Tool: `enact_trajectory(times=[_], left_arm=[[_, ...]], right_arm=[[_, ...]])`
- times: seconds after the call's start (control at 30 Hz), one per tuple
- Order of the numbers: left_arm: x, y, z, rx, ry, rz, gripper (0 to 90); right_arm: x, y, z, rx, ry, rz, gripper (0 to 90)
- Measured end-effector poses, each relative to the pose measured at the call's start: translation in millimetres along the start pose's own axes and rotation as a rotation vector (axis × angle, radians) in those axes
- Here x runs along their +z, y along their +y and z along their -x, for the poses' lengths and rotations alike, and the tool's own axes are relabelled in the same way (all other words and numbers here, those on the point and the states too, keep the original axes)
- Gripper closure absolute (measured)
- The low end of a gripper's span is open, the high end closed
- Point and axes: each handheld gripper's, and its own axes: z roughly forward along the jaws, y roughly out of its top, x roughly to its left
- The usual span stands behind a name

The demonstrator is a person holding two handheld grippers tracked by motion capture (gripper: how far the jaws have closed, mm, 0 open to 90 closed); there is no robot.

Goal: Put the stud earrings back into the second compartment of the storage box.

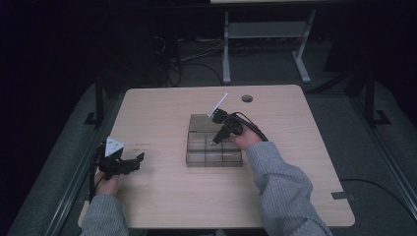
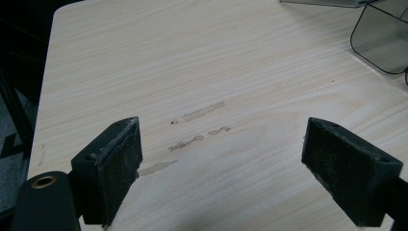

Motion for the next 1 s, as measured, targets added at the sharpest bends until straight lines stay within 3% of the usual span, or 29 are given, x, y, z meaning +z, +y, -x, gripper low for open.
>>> enact_trajectory(times=[0.23,1.0], left_arm=[[0.0,0.1,0.2,0.003,0.001,-0.004,13.8],[0.6,-0.1,1.5,0.004,-0.001,-0.005,13.8]], right_arm=[[-15.5,-12.9,2.1,0.010,0.005,0.035,65.9],[-47.1,-63.7,6.4,0.055,-0.008,0.078,57.0]])
